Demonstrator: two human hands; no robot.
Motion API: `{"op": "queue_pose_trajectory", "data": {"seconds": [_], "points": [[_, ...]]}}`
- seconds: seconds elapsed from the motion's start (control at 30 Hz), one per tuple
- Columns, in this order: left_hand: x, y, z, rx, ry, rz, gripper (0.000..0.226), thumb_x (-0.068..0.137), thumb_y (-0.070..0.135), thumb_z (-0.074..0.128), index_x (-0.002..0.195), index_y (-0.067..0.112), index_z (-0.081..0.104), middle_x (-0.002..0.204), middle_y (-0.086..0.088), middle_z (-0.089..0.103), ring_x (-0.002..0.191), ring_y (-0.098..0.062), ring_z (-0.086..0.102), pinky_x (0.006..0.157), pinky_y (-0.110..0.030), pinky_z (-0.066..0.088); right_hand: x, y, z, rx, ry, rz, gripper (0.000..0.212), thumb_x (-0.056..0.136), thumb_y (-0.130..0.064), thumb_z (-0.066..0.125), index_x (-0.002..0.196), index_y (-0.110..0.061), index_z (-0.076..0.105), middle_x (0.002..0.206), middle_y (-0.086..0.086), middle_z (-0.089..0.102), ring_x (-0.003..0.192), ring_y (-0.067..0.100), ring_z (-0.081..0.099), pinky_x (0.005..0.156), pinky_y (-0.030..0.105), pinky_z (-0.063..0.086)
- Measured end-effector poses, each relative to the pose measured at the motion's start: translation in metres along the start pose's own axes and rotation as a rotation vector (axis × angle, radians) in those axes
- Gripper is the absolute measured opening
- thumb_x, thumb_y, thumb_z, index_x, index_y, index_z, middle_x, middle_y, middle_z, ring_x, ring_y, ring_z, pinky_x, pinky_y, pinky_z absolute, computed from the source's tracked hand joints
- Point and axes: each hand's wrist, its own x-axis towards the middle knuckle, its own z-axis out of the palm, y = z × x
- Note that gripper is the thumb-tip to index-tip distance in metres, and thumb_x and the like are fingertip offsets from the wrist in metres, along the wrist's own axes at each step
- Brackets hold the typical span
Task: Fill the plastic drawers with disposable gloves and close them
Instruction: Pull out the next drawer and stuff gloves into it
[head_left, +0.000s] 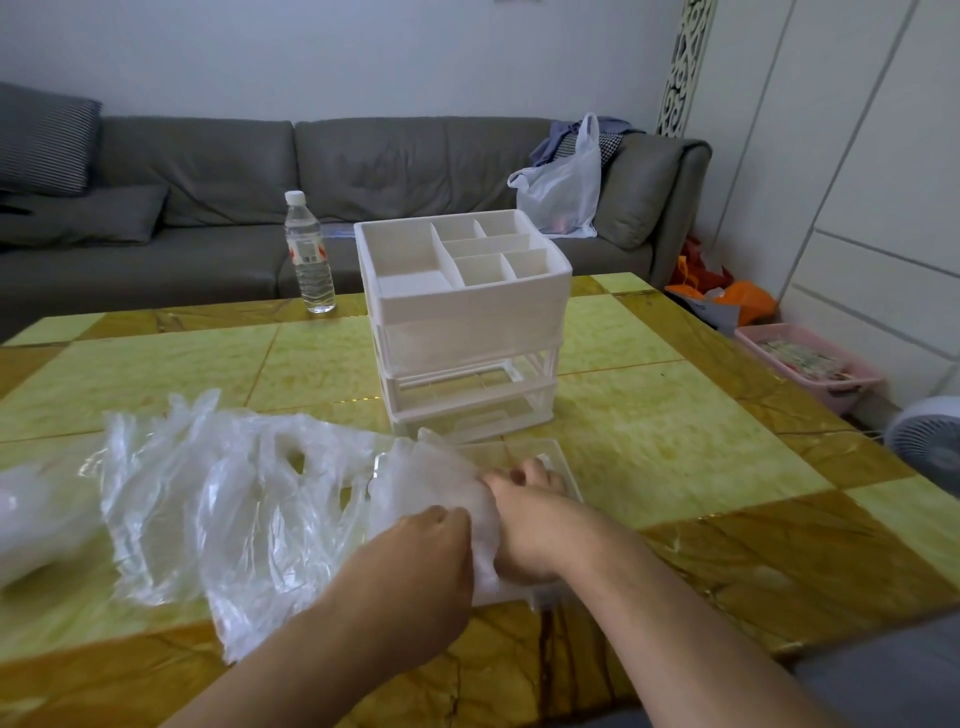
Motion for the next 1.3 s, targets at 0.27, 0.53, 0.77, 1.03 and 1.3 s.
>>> {"op": "queue_pose_trajectory", "data": {"seconds": [0.27,0.53,0.77,1.03,1.3], "points": [[0.023,0.011,-0.011,0.087,-0.016,-0.157,0.040,0.095,0.022,0.059,0.132,0.013,0.046,0.112,-0.001,0.053,0.100,-0.018,0.054,0.076,-0.025,0.044,0.005,-0.004,0.000,-0.051,-0.045,0.038,0.096,0.089,-0.012,0.072,0.164,-0.034,0.015,0.166,0.006,0.003,0.156,0.031,0.008,0.127,0.049,0.028],[0.043,0.012,-0.002,0.226,-0.026,-0.282,0.050,0.101,0.033,0.046,0.139,0.001,0.038,0.132,-0.016,0.036,0.122,-0.034,0.040,0.106,-0.035,0.040,0.002,-0.001,0.001,-0.053,-0.007,-0.001,0.087,0.088,-0.008,0.070,0.159,-0.032,0.026,0.161,0.005,0.009,0.154,0.031,0.011,0.121,0.048,0.036],[0.062,0.003,0.033,-0.013,-0.068,-0.466,0.083,0.083,0.051,0.022,0.153,0.007,0.026,0.138,-0.023,0.031,0.126,-0.043,0.031,0.110,-0.047,0.030,0.003,0.001,0.000,-0.045,0.014,-0.009,0.094,0.092,-0.028,0.075,0.166,-0.031,0.018,0.167,0.003,0.007,0.154,0.031,0.013,0.125,0.047,0.032],[0.066,0.000,0.040,-0.241,-0.013,-0.500,0.070,0.091,0.039,0.042,0.148,0.006,0.016,0.148,-0.016,0.020,0.140,-0.036,0.021,0.119,-0.044,0.026,-0.014,-0.004,-0.010,-0.054,0.069,-0.028,0.085,0.091,-0.014,0.073,0.163,-0.019,0.027,0.164,0.004,0.023,0.154,0.028,0.025,0.122,0.043,0.037],[0.065,-0.001,0.041,-0.181,-0.013,-0.486,0.064,0.094,0.038,0.039,0.147,0.005,0.023,0.141,-0.014,0.027,0.134,-0.036,0.027,0.115,-0.043,0.028,-0.025,-0.011,-0.016,-0.217,0.309,-0.161,0.052,0.085,-0.005,0.070,0.134,-0.017,0.060,0.143,0.002,0.052,0.134,0.026,0.043,0.113,0.037,0.043]]}}
